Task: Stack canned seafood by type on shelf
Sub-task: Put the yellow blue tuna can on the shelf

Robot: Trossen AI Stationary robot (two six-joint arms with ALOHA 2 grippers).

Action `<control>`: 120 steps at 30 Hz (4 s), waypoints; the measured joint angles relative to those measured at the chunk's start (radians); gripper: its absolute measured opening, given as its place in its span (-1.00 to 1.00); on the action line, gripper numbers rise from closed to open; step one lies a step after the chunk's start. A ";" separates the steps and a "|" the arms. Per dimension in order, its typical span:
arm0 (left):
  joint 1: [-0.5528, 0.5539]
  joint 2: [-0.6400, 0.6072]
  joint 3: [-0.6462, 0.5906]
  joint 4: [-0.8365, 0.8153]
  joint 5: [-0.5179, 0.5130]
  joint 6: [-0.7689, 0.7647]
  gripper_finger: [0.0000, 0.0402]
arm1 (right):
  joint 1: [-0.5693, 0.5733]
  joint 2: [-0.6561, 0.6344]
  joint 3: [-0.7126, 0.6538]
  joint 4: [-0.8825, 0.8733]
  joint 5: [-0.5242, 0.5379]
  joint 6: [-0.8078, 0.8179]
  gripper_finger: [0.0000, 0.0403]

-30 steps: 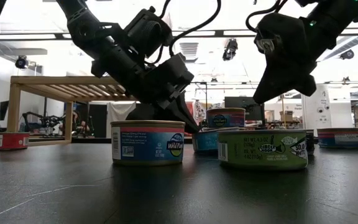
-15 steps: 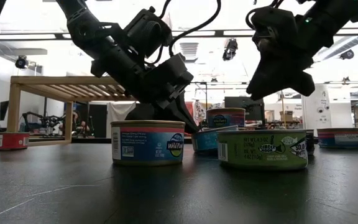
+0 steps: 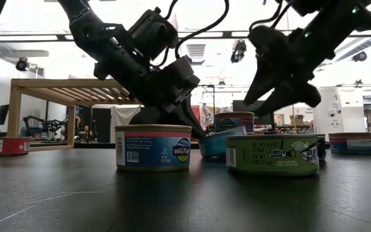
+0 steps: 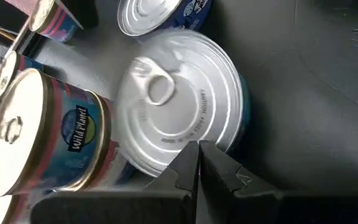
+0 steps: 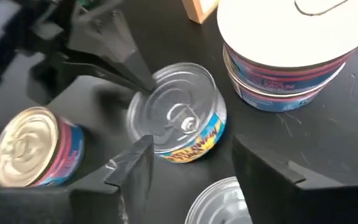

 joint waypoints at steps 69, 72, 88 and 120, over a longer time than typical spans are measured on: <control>0.009 0.015 0.000 0.053 0.017 -0.136 -1.00 | -0.051 0.074 0.000 0.118 -0.082 -0.033 0.61; 0.009 0.015 0.000 0.051 0.017 -0.140 -1.00 | -0.051 0.074 0.000 0.118 -0.081 -0.027 0.62; 0.009 0.023 -0.006 0.033 0.018 -0.156 -1.00 | -0.051 0.088 0.000 0.154 -0.051 -0.058 0.65; 0.007 0.023 -0.004 0.042 0.076 -0.194 -1.00 | -0.079 0.289 0.071 0.314 -0.025 -0.284 0.67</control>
